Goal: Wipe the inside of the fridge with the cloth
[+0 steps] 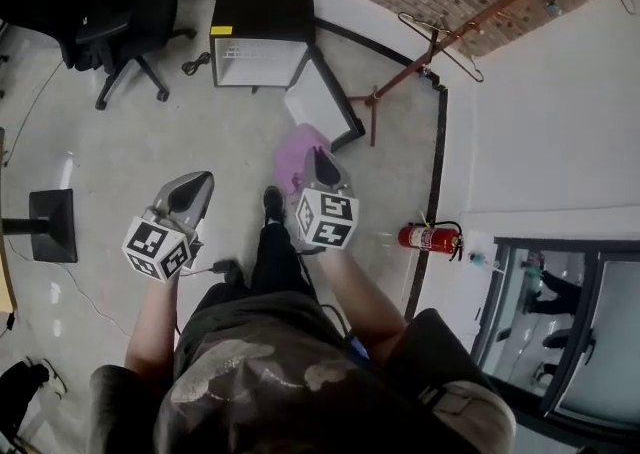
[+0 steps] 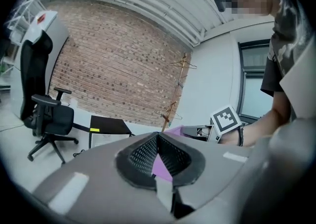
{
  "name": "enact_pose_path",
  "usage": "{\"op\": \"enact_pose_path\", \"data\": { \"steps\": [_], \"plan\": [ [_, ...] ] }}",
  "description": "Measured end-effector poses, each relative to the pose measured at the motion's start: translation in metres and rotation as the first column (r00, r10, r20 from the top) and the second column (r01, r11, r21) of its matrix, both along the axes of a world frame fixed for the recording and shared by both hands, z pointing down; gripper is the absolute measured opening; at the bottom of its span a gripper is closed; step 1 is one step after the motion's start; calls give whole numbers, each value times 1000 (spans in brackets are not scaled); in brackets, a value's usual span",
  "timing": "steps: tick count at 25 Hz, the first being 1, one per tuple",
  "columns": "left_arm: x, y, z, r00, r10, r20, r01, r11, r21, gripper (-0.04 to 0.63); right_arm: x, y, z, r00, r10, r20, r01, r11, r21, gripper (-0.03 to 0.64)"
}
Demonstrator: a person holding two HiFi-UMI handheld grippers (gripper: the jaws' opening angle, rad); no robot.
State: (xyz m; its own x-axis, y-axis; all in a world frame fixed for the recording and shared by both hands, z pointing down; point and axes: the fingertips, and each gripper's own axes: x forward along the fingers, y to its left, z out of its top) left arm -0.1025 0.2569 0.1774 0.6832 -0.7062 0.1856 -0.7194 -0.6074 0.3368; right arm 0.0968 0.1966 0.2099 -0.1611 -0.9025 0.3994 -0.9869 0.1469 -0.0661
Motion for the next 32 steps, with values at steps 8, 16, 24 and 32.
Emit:
{"op": "enact_pose_path", "data": {
  "steps": [8, 16, 24, 32],
  "plan": [
    [10, 83, -15, 999, 46, -22, -46, 999, -11, 18, 15, 103, -42, 998, -23, 66, 23, 1000, 5, 11],
    [57, 141, -43, 996, 95, 0, -94, 995, 43, 18, 52, 171, -46, 986, -38, 163, 39, 999, -1, 9],
    [108, 216, -47, 993, 115, 11, -116, 993, 32, 18, 75, 250, -49, 972, -172, 163, 170, 985, 23, 9],
    [143, 282, -36, 990, 136, 24, -136, 991, 0, 18, 86, 319, -26, 939, -299, 168, 315, 946, -75, 9]
  ]
}}
